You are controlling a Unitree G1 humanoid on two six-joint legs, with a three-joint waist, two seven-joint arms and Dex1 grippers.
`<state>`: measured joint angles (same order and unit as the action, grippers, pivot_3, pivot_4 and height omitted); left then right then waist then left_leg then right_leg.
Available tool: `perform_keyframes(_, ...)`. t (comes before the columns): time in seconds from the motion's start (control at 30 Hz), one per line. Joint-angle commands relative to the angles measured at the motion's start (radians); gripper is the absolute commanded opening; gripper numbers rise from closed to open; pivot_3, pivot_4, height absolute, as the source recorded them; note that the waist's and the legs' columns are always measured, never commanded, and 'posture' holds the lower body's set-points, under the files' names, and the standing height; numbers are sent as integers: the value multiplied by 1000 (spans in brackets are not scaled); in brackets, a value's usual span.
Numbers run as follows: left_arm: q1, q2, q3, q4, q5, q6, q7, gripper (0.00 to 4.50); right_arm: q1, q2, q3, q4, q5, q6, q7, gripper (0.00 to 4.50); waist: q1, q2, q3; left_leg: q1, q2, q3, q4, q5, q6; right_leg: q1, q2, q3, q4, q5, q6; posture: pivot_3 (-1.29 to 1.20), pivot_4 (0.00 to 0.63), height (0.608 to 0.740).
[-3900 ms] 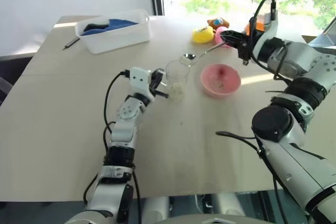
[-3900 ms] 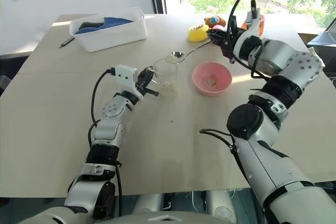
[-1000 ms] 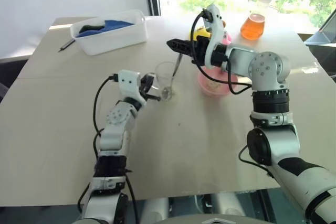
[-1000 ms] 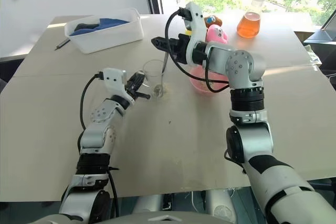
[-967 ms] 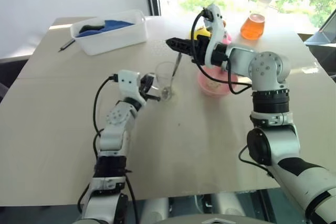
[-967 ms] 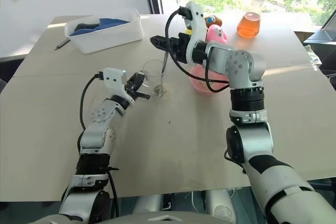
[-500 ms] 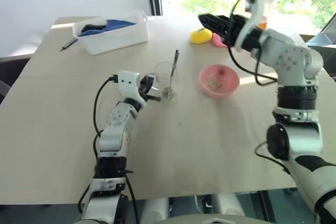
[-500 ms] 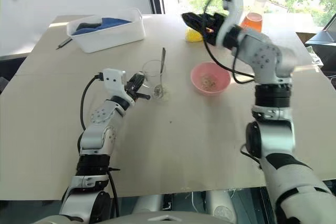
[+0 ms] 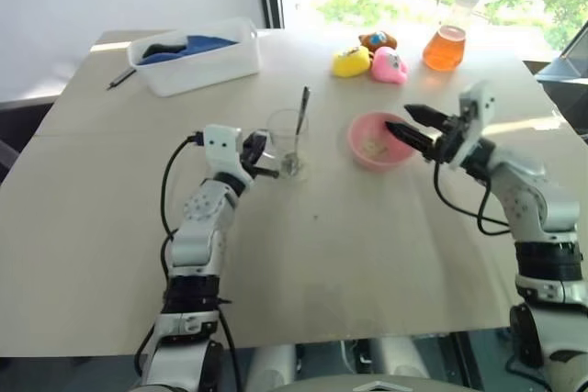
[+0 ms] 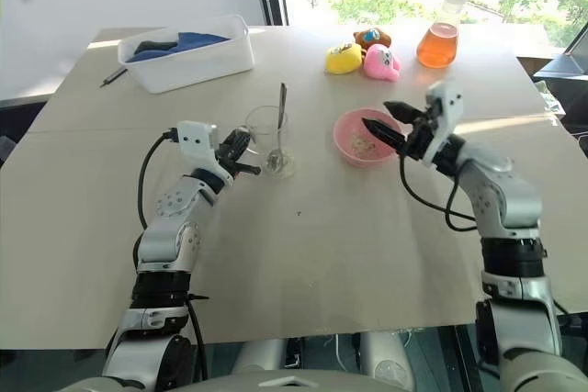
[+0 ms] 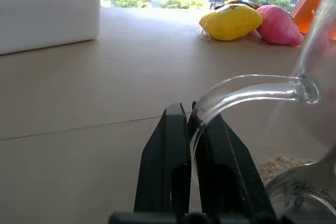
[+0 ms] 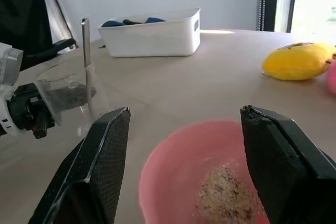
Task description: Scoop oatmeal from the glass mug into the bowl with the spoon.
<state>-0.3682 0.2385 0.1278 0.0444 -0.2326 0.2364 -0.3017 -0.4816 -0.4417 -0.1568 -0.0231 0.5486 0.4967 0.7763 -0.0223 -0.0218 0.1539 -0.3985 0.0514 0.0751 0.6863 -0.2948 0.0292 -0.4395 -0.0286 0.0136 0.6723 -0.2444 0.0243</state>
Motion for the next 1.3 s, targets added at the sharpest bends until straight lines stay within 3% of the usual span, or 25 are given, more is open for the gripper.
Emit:
perform_keyframes(0.03,9,8,9,-50,-8,-2,-1,1480,22,-14,-13,-45,-4,-55,14,3409,1,0,0,0,0,0,0,0,0,0,0,0,0,0,0,0,150,740)
perform_keyframes(0.13,13,12,7,-58,-6,0,-2,2792,21,-6,-18,-41,-1,-58,-4,3409,5,0,0,0,0,0,0,0,0,0,1,0,0,0,0,0,150,740)
perform_keyframes(0.3,65,33,9,-132,-19,10,-25,2792,54,0,-23,-57,-2,-96,-4,3409,10,0,0,0,0,-1,0,0,0,0,2,0,0,0,0,0,150,740)
perform_keyframes(0.43,167,105,1,-275,-12,49,-72,2792,112,-6,-75,-87,45,-115,5,3409,10,0,0,0,1,0,0,0,0,0,1,1,-1,0,0,0,150,740)
perform_keyframes(0.7,428,260,90,-571,-105,142,-186,2792,318,-133,-130,-140,150,-4,126,3409,12,0,0,3,1,-1,0,-2,3,3,0,2,-1,0,0,0,150,740)
perform_keyframes(0.73,472,265,103,-589,-122,135,-206,3061,348,-145,-119,-140,140,-9,145,3409,11,0,0,3,1,-1,0,-2,4,3,0,2,-1,0,0,0,150,740)
perform_keyframes(0.87,591,250,134,-576,-156,80,-252,4472,437,-165,-96,-117,112,-50,208,4500,10,1,0,6,2,-1,0,-3,4,5,1,3,-2,0,0,0,150,740)
perform_keyframes(1.03,678,269,108,-508,-91,-16,-298,4472,492,-189,-88,-26,19,-167,254,4500,11,1,0,18,1,0,-1,-3,5,17,3,2,-4,-2,-3,0,150,740)
perform_keyframes(1.3,660,253,81,-535,-137,21,-307,4472,500,-209,-83,41,-11,-268,348,4500,12,1,0,18,3,-1,-1,-3,5,19,5,2,-7,-1,-1,0,150,740)
